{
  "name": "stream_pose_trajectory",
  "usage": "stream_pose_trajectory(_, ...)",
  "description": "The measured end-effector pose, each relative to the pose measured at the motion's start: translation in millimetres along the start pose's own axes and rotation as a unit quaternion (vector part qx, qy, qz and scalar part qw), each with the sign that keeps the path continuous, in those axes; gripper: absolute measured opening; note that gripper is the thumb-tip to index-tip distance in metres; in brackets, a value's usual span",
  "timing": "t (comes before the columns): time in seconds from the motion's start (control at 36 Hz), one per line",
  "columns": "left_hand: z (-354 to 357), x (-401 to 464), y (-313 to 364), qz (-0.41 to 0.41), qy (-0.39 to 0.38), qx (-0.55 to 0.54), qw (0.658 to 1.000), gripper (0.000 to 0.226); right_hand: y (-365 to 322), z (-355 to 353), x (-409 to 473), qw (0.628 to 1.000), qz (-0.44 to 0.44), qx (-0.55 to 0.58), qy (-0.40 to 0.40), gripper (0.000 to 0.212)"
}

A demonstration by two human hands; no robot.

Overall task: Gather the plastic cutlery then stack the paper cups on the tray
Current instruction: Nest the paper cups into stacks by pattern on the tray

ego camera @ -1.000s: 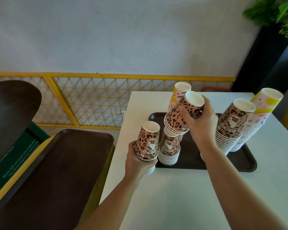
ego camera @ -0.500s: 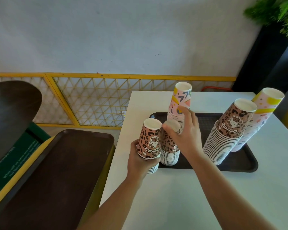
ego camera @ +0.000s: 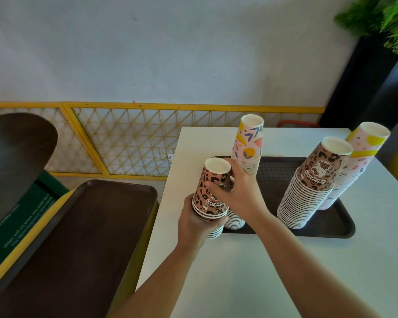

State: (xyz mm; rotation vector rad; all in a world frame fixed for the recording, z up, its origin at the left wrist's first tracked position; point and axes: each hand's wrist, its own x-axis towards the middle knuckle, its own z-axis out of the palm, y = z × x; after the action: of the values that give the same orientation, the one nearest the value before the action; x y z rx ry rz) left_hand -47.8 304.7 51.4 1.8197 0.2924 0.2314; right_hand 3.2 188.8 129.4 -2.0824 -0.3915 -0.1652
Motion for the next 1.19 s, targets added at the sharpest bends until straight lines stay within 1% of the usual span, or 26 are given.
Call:
stream_pose_trajectory(0.19, 1, 0, 0, -0.003, -0.001, 0.005, 1.0, 0.076, -2, -8, 1, 0.999, 0.004, 0.024, 0.042, 0.052)
stream_pose_trajectory(0.31, 2, -1, 1, 0.0, -0.003, 0.022, 1.0, 0.073, 0, -15, 5, 0.997, 0.007, 0.034, 0.071, 0.044)
stream_pose_trajectory(0.42, 1, 0, 0, -0.008, -0.003, 0.028, 1.0, 0.073, 0, -22, 10, 0.995, 0.01, 0.045, 0.091, 0.05)
stream_pose_trajectory(0.5, 0, 0, 0, -0.012, -0.004, 0.028, 1.0, 0.076, 0, -31, 14, 0.991, 0.011, 0.063, 0.116, 0.048)
stream_pose_trajectory(0.58, -2, -1, 0, -0.018, -0.003, 0.022, 1.0, 0.075, -1, -44, 19, 0.982, 0.004, 0.077, 0.174, 0.046)
stream_pose_trajectory(0.67, -4, 0, 1, -0.026, 0.006, 0.008, 1.0, 0.073, -4, -56, 24, 0.97, -0.015, 0.068, 0.234, 0.05)
stream_pose_trajectory(0.75, -4, 1, 3, -0.031, 0.016, -0.002, 0.999, 0.075, -3, -60, 26, 0.966, -0.03, 0.04, 0.254, 0.059)
stream_pose_trajectory(0.81, -4, 2, 4, -0.033, 0.02, -0.009, 0.999, 0.076, 3, -56, 25, 0.967, -0.029, 0.014, 0.254, 0.062)
stream_pose_trajectory(0.86, -4, 3, 4, -0.031, 0.021, -0.011, 0.999, 0.075, 9, -50, 21, 0.971, -0.021, -0.011, 0.238, 0.063)
stream_pose_trajectory(1.0, -3, 4, 9, -0.027, 0.019, -0.012, 0.999, 0.075, 22, -33, 11, 0.988, 0.006, -0.052, 0.142, 0.073)
stream_pose_trajectory(1.08, -4, 3, 13, -0.032, 0.017, -0.017, 0.999, 0.074, 17, -26, 7, 0.986, -0.001, -0.08, 0.148, 0.083)
stream_pose_trajectory(1.14, -5, 2, 16, -0.037, 0.017, -0.019, 0.999, 0.074, 8, -23, 4, 0.987, -0.025, -0.068, 0.145, 0.082)
stream_pose_trajectory(1.19, -5, 2, 19, -0.038, 0.017, -0.025, 0.999, 0.073, 0, -19, 1, 0.992, -0.04, -0.043, 0.115, 0.075)
